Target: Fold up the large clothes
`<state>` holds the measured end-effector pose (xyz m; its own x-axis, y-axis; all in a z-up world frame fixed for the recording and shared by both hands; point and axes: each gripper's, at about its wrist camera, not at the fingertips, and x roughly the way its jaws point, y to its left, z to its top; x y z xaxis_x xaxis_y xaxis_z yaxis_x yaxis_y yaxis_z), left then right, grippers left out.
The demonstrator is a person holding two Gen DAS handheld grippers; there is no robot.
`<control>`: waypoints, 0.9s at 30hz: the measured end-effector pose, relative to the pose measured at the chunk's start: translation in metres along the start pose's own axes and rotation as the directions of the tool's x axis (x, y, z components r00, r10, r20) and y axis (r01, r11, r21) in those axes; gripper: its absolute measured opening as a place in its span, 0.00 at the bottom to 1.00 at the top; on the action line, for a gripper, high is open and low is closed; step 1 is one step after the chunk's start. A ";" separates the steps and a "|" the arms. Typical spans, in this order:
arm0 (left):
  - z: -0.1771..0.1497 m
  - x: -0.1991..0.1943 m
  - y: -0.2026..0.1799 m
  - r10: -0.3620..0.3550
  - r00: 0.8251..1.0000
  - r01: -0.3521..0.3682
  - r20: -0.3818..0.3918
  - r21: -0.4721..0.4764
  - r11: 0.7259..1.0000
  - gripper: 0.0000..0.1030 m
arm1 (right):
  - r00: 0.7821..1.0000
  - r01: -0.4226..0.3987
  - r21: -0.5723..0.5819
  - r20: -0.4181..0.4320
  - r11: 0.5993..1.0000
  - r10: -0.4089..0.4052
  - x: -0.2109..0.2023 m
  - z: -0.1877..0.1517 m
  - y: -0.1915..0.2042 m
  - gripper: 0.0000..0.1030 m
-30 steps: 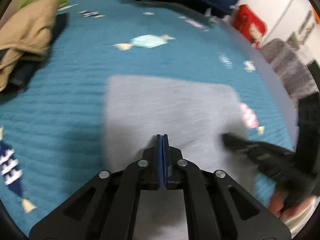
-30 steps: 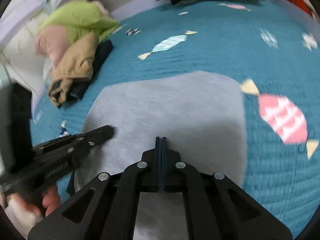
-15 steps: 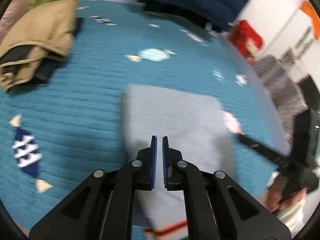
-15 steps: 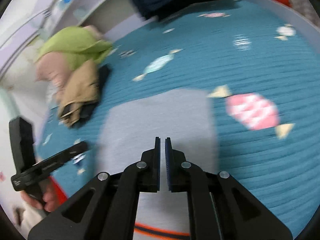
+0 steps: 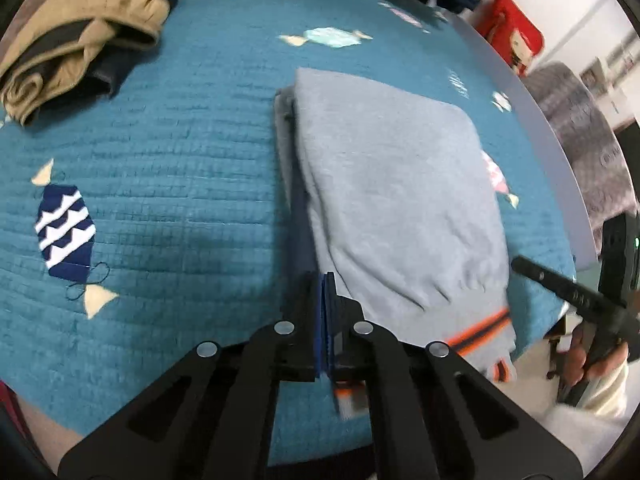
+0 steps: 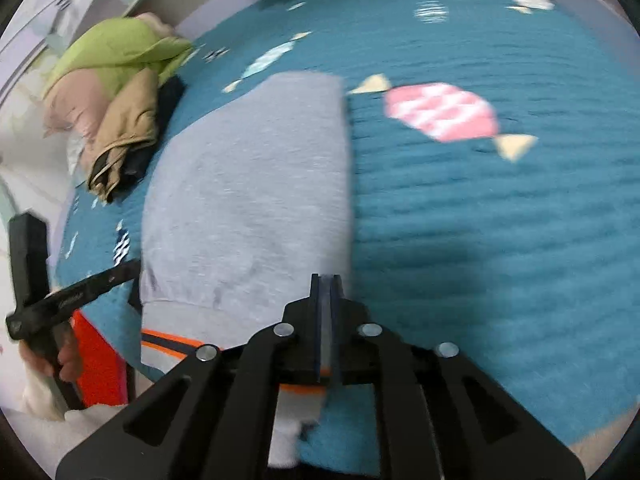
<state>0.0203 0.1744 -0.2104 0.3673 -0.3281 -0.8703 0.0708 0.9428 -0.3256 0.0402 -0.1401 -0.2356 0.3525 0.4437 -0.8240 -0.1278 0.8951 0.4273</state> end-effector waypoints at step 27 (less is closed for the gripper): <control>-0.016 -0.023 -0.005 -0.016 0.991 0.042 -0.133 0.192 0.981 0.70 | 0.994 -0.074 0.057 -0.082 0.996 0.079 -0.009 0.019 -0.026 0.62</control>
<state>-0.0032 0.1760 -0.1948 0.2396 -0.3483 -0.9063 0.2625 0.9219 -0.2849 0.0575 -0.1680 -0.2322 0.2642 0.5149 -0.8155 -0.1006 0.8557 0.5076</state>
